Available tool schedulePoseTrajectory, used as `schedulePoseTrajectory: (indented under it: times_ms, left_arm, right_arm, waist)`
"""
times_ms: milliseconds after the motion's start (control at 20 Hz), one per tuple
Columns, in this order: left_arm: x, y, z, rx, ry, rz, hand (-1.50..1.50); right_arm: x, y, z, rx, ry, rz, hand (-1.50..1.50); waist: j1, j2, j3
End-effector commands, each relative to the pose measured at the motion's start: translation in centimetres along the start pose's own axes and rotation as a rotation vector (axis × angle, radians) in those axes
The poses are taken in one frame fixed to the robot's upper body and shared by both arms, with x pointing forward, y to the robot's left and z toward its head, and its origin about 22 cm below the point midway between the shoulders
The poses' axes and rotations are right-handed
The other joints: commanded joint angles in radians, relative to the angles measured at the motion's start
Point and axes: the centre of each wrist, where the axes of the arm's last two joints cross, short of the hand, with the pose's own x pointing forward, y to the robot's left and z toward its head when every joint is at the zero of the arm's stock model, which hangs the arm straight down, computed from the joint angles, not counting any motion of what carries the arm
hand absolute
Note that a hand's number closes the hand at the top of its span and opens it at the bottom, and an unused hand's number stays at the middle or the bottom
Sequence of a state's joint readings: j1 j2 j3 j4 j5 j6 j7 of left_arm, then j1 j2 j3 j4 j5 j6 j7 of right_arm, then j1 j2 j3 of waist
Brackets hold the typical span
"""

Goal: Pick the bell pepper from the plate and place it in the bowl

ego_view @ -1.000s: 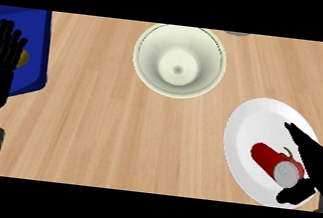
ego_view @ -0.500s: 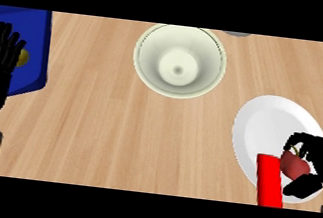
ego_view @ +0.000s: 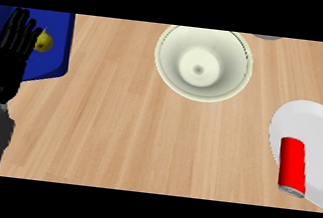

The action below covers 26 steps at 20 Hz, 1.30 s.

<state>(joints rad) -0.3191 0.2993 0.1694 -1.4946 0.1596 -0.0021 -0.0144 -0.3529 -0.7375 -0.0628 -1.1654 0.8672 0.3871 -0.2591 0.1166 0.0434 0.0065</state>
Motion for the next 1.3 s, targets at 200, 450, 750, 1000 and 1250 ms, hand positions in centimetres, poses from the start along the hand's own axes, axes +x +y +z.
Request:
schedulePoseTrajectory:
  times_ms: [200, 450, 750, 1000, 1250]
  left_arm:
    - [0.2, -0.3, -1.0, -0.014, 0.001, 0.008, 0.00]
    - [-0.1, -0.8, -1.0, -0.022, 0.003, -0.005, 0.00]
    - [-0.7, -1.1, -0.2, -0.003, 0.014, -0.005, 0.00]
    - [-0.1, 0.1, -0.4, 0.007, 0.018, -0.008, 0.00]
    - [-0.4, 1.2, 0.0, 0.023, 0.044, -0.027, 0.00]
  right_arm:
    - [-4.6, -6.0, -0.1, -0.108, -0.095, 0.073, 1.50]
    - [-5.7, -9.3, -0.5, -0.261, -0.131, 0.027, 1.50]
    - [-4.9, -15.3, -0.4, -0.368, -0.391, -0.081, 1.50]
    - [-3.3, -18.4, -1.2, -0.406, -0.554, -0.221, 1.50]
    - [-0.2, -20.5, -3.1, -0.330, -0.682, -0.379, 1.50]
  waist:
    - [0.011, 0.005, 0.002]
    - [0.007, 0.002, 0.001]
    - [-0.006, -0.014, -0.003]
    - [-0.025, -0.023, -0.005]
    - [-0.046, -0.030, -0.007]
